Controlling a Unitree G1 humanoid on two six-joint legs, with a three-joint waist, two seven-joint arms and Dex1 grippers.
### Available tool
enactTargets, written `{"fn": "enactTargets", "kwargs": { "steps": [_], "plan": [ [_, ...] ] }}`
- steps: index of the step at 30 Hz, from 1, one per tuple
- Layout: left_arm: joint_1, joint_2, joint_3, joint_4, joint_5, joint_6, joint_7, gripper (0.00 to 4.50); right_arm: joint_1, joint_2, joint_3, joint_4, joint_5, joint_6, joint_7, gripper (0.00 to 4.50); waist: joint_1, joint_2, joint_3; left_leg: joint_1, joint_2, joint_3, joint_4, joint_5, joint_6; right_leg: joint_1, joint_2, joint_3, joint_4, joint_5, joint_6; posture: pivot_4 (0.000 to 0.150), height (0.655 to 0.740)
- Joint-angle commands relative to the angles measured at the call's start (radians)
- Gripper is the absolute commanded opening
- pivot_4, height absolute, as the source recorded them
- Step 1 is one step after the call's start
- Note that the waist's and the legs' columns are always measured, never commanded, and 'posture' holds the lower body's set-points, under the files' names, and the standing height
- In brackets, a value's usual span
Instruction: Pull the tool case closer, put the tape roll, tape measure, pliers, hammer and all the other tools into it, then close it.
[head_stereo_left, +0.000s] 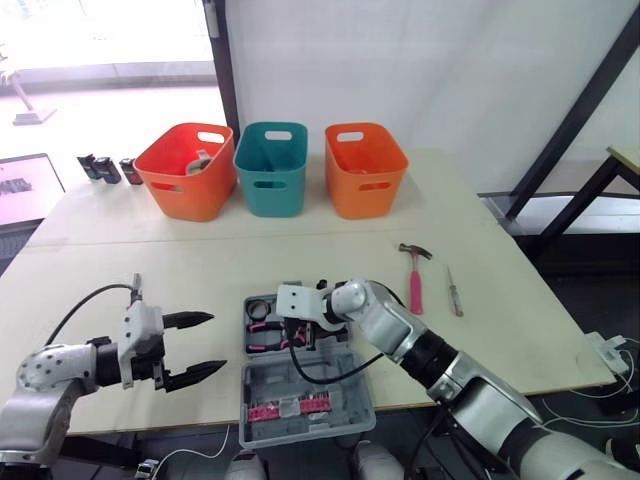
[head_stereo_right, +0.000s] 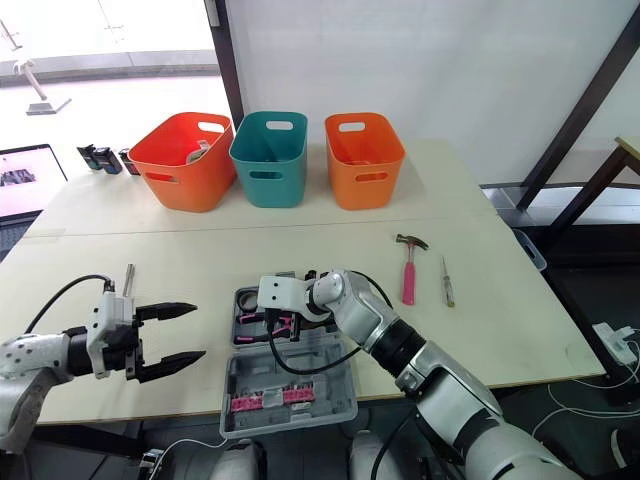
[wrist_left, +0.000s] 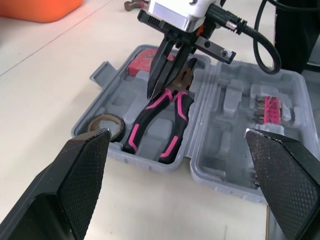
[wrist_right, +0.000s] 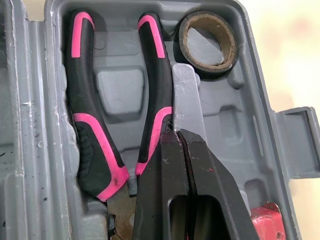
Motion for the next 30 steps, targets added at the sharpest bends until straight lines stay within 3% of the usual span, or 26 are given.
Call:
{"fn": "enactTargets", "kwargs": {
  "steps": [1, 8, 13, 16, 20, 22, 23, 30],
  "plan": [
    [-0.009, 0.006, 0.02, 0.004, -0.002, -0.029, -0.008, 4.5, 0.051, -0.025, 0.0, 0.064, -0.025, 0.013, -0.005, 0.02, 0.0, 0.0, 0.0, 0.0, 0.0, 0.0, 0.0, 0.0, 0.0, 0.0, 0.0, 0.0, 0.0, 0.0, 0.0, 0.15, 0.74],
    [0.001, 0.003, 0.005, 0.023, 0.019, -0.039, 0.006, 4.5, 0.053, -0.024, -0.267, -0.242, 0.173, 0.048, 0.008, 0.02, -0.001, 0.0, 0.006, -0.008, 0.0, 0.0, 0.0, 0.0, 0.0, -0.004, 0.0, 0.0, 0.001, 0.0, 0.0, 0.15, 0.74],
    [0.012, -0.012, -0.011, 0.05, 0.06, -0.016, 0.054, 4.5, 0.122, -0.17, -0.473, -0.587, 0.419, 0.332, 0.137, 0.02, 0.002, 0.002, 0.007, -0.021, 0.0, -0.001, -0.002, 0.001, 0.001, -0.018, 0.002, 0.0, 0.005, 0.001, 0.005, 0.15, 0.74],
    [0.02, -0.015, -0.018, 0.049, 0.047, 0.033, 0.066, 3.61, 0.215, -0.327, -0.52, -0.685, 0.503, 0.419, 0.21, 0.0, 0.015, 0.001, 0.007, -0.022, 0.0, -0.001, -0.002, 0.0, 0.001, -0.017, 0.002, 0.0, 0.002, -0.002, 0.004, 0.15, 0.74],
    [0.037, -0.008, -0.061, 0.06, 0.093, 0.031, 0.06, 1.5, 0.348, -0.548, -0.483, -0.663, 0.452, 0.383, 0.239, 0.0, 0.023, 0.001, 0.009, -0.022, 0.0, 0.0, -0.002, 0.0, 0.002, -0.018, 0.001, 0.0, 0.001, -0.003, 0.002, 0.15, 0.74],
    [0.03, -0.01, -0.09, 0.074, 0.127, 0.027, 0.072, 0.4, 0.372, -0.595, -0.443, -0.642, 0.419, 0.349, 0.227, 0.0, 0.019, 0.001, 0.009, -0.022, 0.0, 0.001, -0.001, 0.0, 0.002, -0.019, 0.0, 0.0, 0.0, -0.002, 0.001, 0.15, 0.74],
    [0.024, -0.011, -0.106, 0.084, 0.146, 0.018, 0.074, 0.1, 0.373, -0.603, -0.416, -0.633, 0.4, 0.342, 0.216, 0.0, 0.015, 0.001, 0.01, -0.021, 0.0, 0.001, 0.0, 0.0, 0.002, -0.019, 0.0, 0.0, 0.001, -0.001, 0.0, 0.15, 0.74],
    [-0.015, -0.032, -0.215, 0.125, 0.252, 0.028, 0.127, 0.1, 0.314, -0.543, -0.248, -0.589, 0.282, 0.324, 0.141, 0.0, -0.003, 0.001, 0.01, -0.021, 0.0, 0.001, 0.002, 0.0, 0.001, -0.019, 0.001, 0.001, 0.001, 0.002, -0.003, 0.15, 0.74]
  ]
}}
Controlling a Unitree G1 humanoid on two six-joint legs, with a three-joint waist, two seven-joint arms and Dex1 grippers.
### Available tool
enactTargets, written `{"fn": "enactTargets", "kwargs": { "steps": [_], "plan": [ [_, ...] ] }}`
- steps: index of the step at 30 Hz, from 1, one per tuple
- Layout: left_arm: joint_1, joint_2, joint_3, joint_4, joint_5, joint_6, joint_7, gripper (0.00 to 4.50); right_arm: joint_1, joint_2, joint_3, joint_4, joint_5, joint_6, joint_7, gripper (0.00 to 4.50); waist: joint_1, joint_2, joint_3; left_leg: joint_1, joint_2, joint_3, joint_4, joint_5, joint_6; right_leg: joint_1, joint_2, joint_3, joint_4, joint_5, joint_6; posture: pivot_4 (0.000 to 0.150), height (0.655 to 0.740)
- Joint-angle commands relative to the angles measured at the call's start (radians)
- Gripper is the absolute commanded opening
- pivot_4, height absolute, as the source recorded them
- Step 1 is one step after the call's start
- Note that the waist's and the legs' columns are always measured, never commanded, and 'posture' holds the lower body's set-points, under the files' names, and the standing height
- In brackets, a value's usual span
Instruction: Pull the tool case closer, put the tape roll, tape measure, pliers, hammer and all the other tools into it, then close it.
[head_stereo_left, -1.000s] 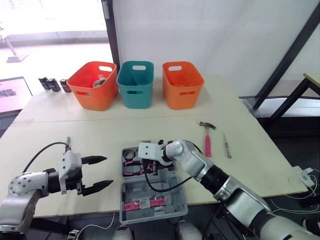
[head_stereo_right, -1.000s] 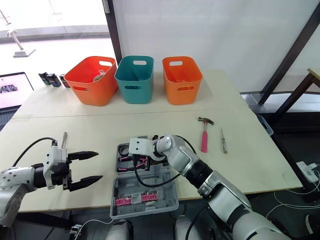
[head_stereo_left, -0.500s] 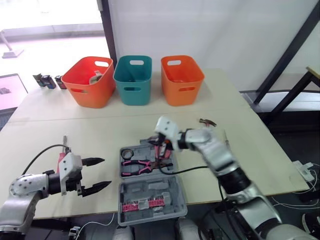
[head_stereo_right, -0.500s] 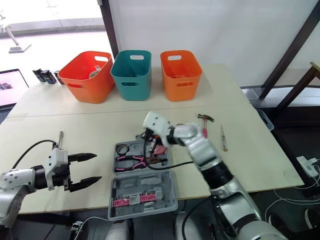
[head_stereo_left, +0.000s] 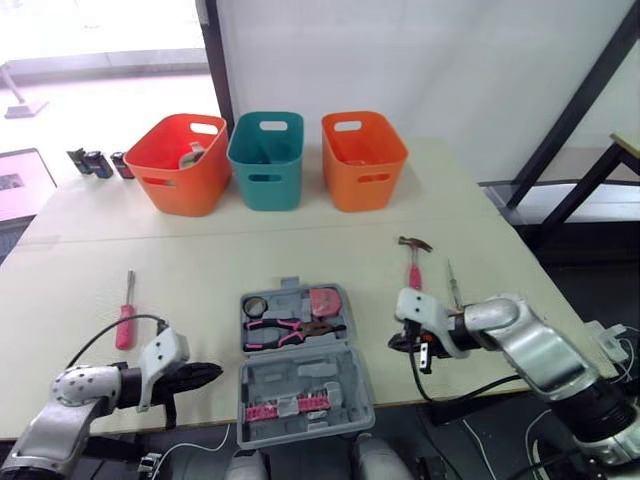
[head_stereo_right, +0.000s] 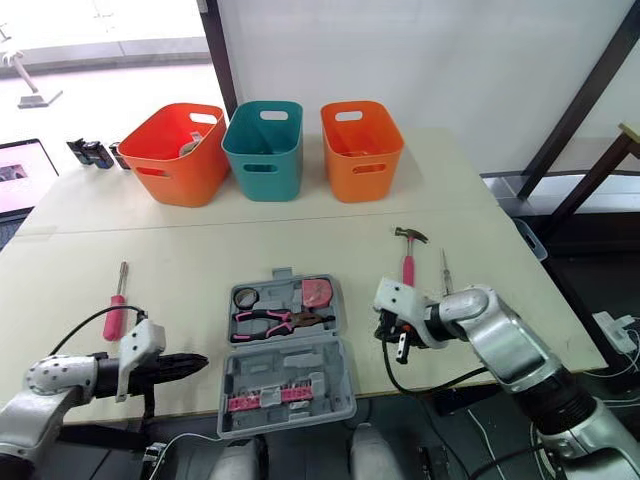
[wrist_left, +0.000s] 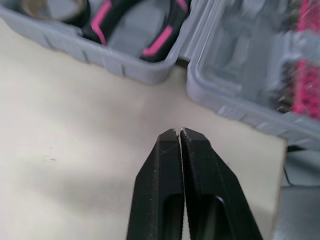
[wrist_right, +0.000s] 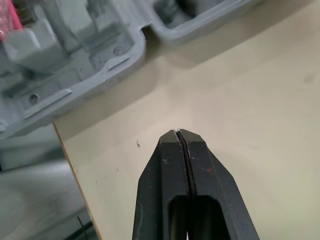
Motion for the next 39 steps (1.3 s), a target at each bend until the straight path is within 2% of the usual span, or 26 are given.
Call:
{"fn": "enactTargets", "kwargs": {
  "steps": [1, 8, 14, 18, 31, 35, 39],
  "plan": [
    [-0.012, -0.008, -0.035, -0.01, 0.036, 0.015, 0.025, 0.1, -0.059, 0.03, 0.061, -0.009, -0.056, 0.006, -0.027, 0.0, 0.001, 0.0, 0.0, 0.0, 0.0, 0.0, 0.0, 0.0, 0.0, 0.0, 0.0, 0.0, 0.0, 0.0, 0.0, 0.15, 0.74],
    [-0.087, -0.053, -0.12, -0.022, 0.104, 0.055, 0.079, 0.1, -0.163, 0.128, 0.181, 0.021, -0.126, 0.047, -0.049, 0.0, 0.031, 0.003, 0.0, 0.0, 0.0, -0.001, 0.0, 0.0, 0.0, 0.001, 0.001, 0.0, 0.001, 0.0, 0.001, 0.15, 0.74],
    [-0.16, -0.088, -0.163, -0.003, 0.145, 0.088, 0.11, 0.1, -0.232, 0.17, 0.265, 0.032, -0.156, 0.084, -0.021, 0.0, 0.034, 0.003, 0.0, 0.001, -0.001, -0.001, 0.002, 0.001, -0.001, 0.002, 0.0, 0.0, 0.001, 0.0, 0.0, 0.15, 0.74],
    [-0.2, -0.093, -0.173, 0.04, 0.17, 0.071, 0.11, 0.1, -0.263, 0.202, 0.264, 0.076, -0.17, 0.082, -0.037, 0.0, 0.033, 0.004, 0.0, 0.003, -0.001, -0.001, 0.002, 0.001, -0.001, 0.003, 0.0, 0.0, 0.002, 0.0, 0.0, 0.15, 0.74],
    [-0.536, -0.182, -0.216, 0.441, 0.247, -0.048, 0.094, 0.1, -0.345, 0.281, 0.179, 0.34, -0.22, -0.029, -0.133, 0.0, 0.034, 0.004, -0.001, 0.014, -0.001, -0.002, 0.002, 0.001, -0.001, 0.016, 0.001, 0.0, 0.002, 0.0, 0.001, 0.15, 0.74],
    [-0.559, -0.198, -0.211, 0.489, 0.251, -0.072, 0.09, 0.1, -0.348, 0.293, 0.172, 0.37, -0.227, -0.051, -0.135, 0.0, 0.034, 0.004, -0.001, 0.014, -0.001, -0.002, 0.001, 0.001, -0.001, 0.017, 0.001, 0.0, 0.002, 0.0, 0.002, 0.15, 0.74],
    [-0.518, -0.193, -0.209, 0.457, 0.246, -0.074, 0.081, 0.1, -0.326, 0.3, 0.173, 0.359, -0.229, -0.04, -0.131, 0.0, 0.033, 0.004, 0.0, 0.014, -0.001, -0.002, 0.001, 0.001, -0.001, 0.017, 0.001, 0.0, 0.002, -0.001, 0.003, 0.15, 0.74]
  ]
}}
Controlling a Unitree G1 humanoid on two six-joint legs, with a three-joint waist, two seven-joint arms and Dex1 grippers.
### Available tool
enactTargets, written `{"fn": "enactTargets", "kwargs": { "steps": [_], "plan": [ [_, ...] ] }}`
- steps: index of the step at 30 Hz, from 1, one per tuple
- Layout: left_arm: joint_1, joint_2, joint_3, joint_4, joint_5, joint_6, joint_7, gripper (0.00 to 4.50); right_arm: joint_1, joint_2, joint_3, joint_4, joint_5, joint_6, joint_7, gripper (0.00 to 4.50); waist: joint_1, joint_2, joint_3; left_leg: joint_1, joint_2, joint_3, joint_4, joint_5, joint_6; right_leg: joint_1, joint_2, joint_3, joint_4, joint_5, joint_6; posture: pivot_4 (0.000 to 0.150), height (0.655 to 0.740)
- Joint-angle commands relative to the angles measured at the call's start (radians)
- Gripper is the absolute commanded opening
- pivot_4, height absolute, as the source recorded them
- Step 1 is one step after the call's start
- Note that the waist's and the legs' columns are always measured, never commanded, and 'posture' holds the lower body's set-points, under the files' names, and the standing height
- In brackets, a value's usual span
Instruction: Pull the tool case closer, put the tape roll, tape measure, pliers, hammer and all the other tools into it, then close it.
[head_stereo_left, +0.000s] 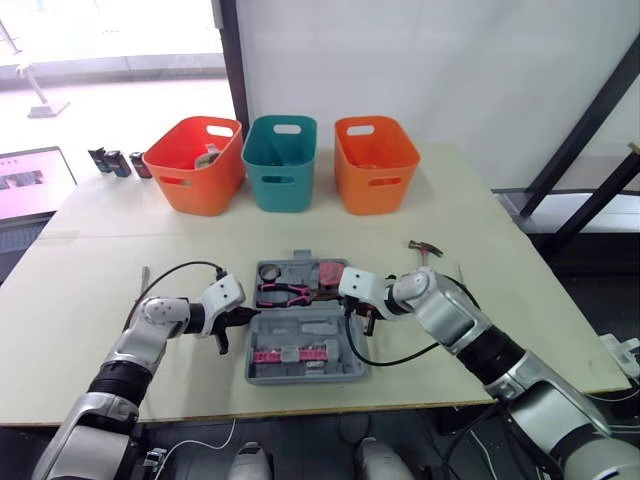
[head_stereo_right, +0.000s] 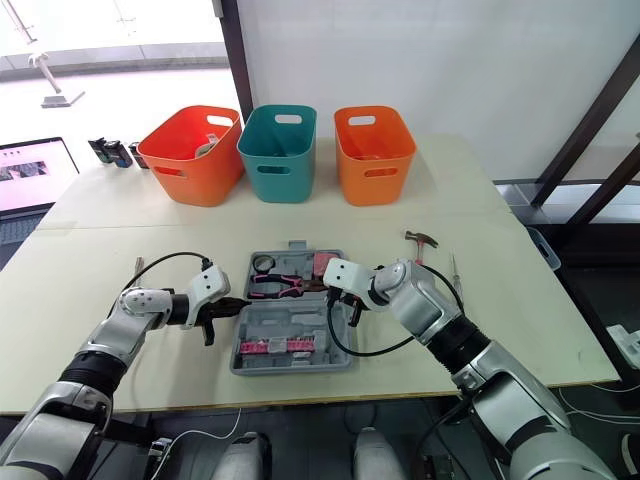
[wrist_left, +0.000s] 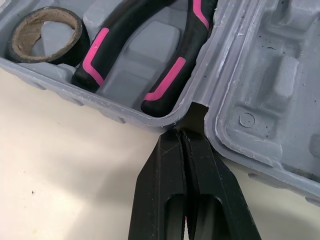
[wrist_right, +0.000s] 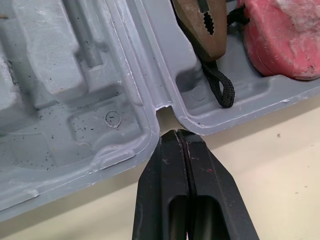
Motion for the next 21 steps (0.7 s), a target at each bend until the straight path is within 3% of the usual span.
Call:
{"fn": "enactTargets", "kwargs": {
  "steps": [1, 21],
  "plan": [
    [0.035, -0.013, -0.02, -0.021, 0.009, 0.001, 0.0, 0.1, 0.003, 0.017, -0.013, -0.044, 0.001, -0.006, 0.004, 0.0, -0.001, 0.0, 0.0, 0.0, 0.0, 0.0, 0.0, 0.0, 0.0, 0.0, 0.0, 0.0, 0.0, 0.0, 0.0, 0.15, 0.74],
    [0.049, 0.006, 0.023, -0.018, 0.009, 0.015, 0.034, 0.1, -0.005, 0.069, -0.036, -0.012, -0.015, -0.024, -0.03, 0.0, -0.009, 0.0, 0.0, 0.001, 0.0, 0.0, -0.003, 0.0, 0.0, 0.0, 0.0, 0.0, 0.0, -0.001, 0.002, 0.15, 0.74]
  ]
}}
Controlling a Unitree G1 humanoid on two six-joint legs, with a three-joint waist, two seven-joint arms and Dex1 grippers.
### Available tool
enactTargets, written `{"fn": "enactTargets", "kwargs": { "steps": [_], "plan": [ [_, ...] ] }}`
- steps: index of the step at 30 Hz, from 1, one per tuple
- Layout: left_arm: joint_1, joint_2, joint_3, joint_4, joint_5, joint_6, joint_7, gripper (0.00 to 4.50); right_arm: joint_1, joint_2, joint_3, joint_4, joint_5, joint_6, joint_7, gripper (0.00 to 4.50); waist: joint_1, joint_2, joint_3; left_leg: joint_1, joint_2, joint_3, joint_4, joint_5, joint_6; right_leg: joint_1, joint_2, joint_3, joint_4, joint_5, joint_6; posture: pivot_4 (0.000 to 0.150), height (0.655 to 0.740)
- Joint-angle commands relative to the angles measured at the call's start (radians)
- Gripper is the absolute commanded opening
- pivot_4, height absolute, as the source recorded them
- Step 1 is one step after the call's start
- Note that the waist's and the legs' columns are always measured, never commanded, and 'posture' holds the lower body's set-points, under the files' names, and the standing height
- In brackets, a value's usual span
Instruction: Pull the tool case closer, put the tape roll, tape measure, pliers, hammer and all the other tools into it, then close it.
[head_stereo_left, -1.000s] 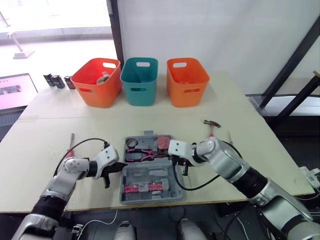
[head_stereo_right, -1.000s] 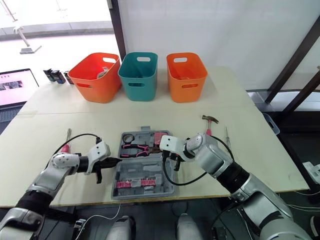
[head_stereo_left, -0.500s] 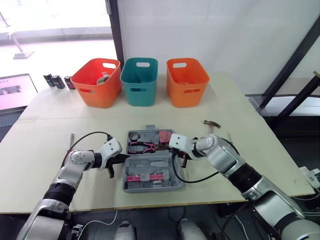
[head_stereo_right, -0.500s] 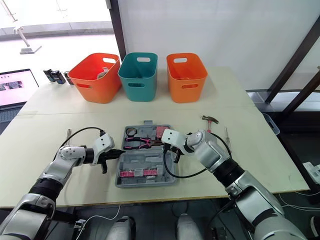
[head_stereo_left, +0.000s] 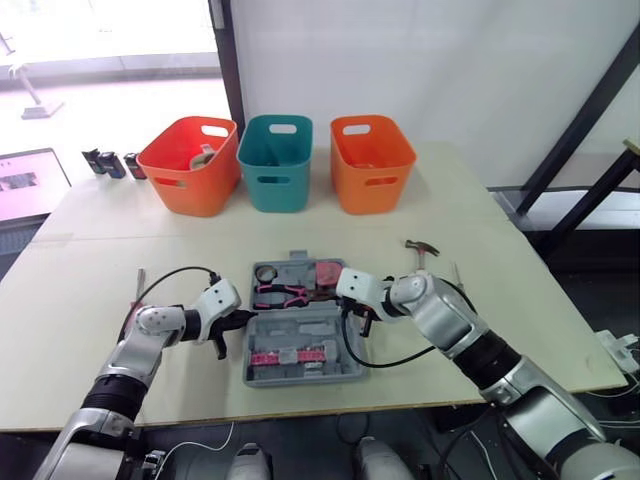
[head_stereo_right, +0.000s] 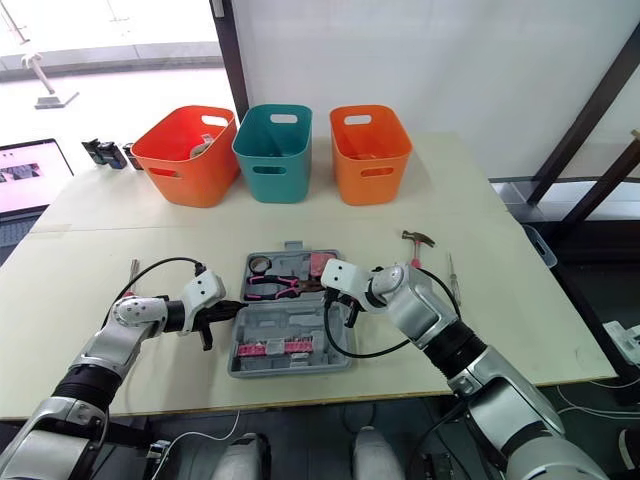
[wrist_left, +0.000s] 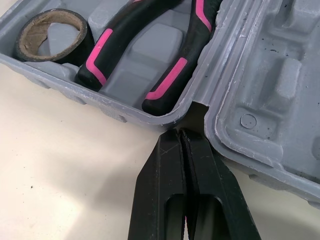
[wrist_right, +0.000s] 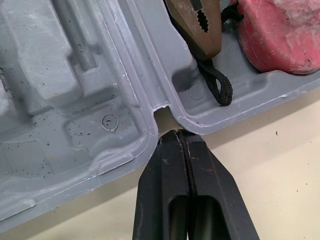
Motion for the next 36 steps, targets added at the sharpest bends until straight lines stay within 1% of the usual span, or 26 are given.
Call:
{"fn": "enactTargets", "kwargs": {
  "steps": [1, 11, 19, 25, 36],
  "plan": [
    [-0.019, 0.005, -0.011, 0.051, 0.017, 0.002, 0.007, 0.1, -0.039, 0.036, -0.019, 0.006, 0.003, -0.035, -0.008, 0.0, -0.001, 0.0, 0.0, 0.0, 0.0, 0.0, 0.0, 0.0, 0.0, 0.0, 0.0, 0.0, 0.0, 0.0, 0.0, 0.15, 0.74],
    [-0.051, 0.004, -0.011, 0.094, 0.018, -0.015, 0.005, 0.1, -0.073, 0.077, -0.038, 0.091, -0.011, -0.074, -0.043, 0.0, -0.002, 0.0, 0.0, 0.001, 0.0, 0.0, 0.0, 0.0, 0.0, 0.0, 0.0, 0.0, 0.0, 0.001, -0.001, 0.15, 0.74],
    [-0.039, 0.01, -0.009, 0.09, 0.012, -0.008, -0.003, 0.1, -0.035, 0.072, -0.031, 0.048, -0.008, -0.036, -0.017, 0.0, -0.001, 0.0, 0.0, 0.001, 0.0, 0.0, 0.0, 0.0, 0.0, 0.0, 0.0, 0.0, 0.0, 0.001, -0.001, 0.15, 0.74],
    [-0.005, 0.013, -0.01, 0.046, -0.003, 0.01, -0.033, 0.1, -0.024, 0.073, -0.031, 0.023, -0.004, -0.014, -0.011, 0.0, -0.003, 0.0, 0.0, 0.001, 0.0, 0.0, -0.002, 0.0, 0.0, -0.001, 0.0, 0.0, 0.0, 0.0, 0.0, 0.15, 0.74],
    [0.04, 0.014, -0.016, -0.02, -0.014, 0.042, -0.036, 0.1, 0.002, 0.064, -0.022, -0.018, -0.004, 0.014, 0.0, 0.0, -0.003, 0.0, 0.0, 0.001, 0.0, 0.0, -0.006, 0.0, 0.0, -0.001, 0.0, 0.0, -0.001, -0.002, 0.003, 0.15, 0.74]
  ]
}}
